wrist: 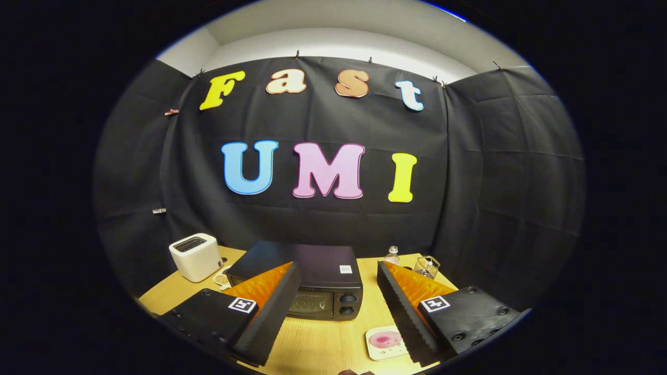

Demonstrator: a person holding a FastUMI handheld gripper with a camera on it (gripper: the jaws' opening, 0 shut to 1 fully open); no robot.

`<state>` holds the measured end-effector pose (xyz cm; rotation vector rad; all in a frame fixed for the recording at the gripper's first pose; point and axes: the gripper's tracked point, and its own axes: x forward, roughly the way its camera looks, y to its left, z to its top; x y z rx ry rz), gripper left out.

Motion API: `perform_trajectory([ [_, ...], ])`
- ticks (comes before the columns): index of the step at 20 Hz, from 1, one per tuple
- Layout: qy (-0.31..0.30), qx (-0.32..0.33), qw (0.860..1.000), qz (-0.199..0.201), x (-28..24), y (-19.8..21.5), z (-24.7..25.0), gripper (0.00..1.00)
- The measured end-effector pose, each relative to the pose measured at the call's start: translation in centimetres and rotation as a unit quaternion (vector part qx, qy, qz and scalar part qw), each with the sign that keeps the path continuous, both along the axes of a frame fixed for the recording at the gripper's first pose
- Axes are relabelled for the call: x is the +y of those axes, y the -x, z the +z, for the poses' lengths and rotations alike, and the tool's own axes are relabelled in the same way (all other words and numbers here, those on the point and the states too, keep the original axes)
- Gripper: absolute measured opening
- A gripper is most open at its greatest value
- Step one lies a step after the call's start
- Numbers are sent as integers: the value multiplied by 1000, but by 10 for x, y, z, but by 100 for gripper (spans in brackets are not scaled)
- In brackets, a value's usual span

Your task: Open the toaster oven, put the food inside, and close the toaster oven door.

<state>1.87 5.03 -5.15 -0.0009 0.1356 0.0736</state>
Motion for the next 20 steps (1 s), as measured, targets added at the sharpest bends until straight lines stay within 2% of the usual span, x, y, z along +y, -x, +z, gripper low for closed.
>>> perform_trajectory([
  [5,-12,26,999,29,49,-26,-26,98],
  [9,-14,37,999,37,84,-55,-48,98],
  [20,-4,89,996,14,140,-118,-138,98],
])
